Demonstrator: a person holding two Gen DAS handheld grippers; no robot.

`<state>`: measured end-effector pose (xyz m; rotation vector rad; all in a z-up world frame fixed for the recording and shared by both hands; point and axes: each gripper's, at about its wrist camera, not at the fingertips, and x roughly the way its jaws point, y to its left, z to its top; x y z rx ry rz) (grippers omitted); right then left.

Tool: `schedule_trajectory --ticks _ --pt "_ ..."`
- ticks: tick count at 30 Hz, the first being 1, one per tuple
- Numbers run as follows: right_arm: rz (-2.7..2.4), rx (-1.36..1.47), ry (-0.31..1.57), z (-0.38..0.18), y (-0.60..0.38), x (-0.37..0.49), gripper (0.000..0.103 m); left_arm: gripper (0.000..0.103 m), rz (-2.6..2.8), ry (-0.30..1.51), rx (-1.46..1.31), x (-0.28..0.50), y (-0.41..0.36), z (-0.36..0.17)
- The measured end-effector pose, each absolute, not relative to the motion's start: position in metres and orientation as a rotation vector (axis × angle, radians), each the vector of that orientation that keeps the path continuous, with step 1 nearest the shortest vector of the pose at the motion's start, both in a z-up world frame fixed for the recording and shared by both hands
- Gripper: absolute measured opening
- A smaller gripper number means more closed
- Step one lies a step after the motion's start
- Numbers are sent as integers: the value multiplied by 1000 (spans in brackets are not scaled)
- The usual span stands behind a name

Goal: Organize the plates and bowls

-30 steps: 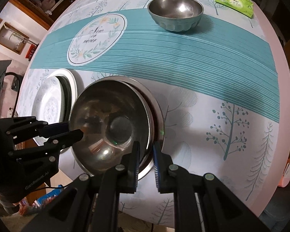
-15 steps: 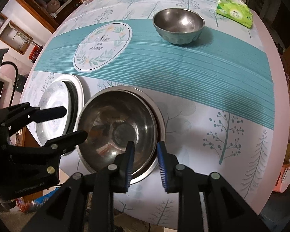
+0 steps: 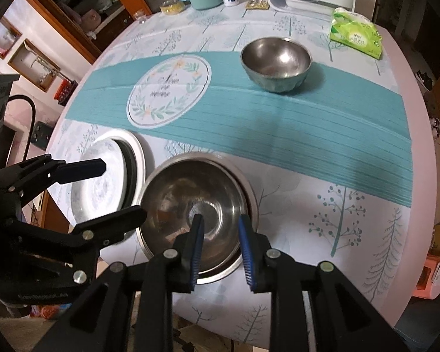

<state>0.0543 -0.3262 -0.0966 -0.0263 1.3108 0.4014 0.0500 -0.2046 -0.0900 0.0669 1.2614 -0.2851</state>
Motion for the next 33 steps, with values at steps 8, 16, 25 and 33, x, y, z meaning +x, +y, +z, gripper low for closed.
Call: schedule_trajectory --ticks 8,16,25,33 --pt "384 13 1248 -72 -339 70 24 78 -259 1214 81 72 -198 -75" --pt "326 52 1157 -43 -357 102 34 78 -235 1124 96 115 -191 -45" --pt "241 82 1062 -13 -365 152 36 80 -203 970 78 181 -188 0" --pt "189 105 1028 -14 -370 192 40 84 -181 890 84 227 -199 1"
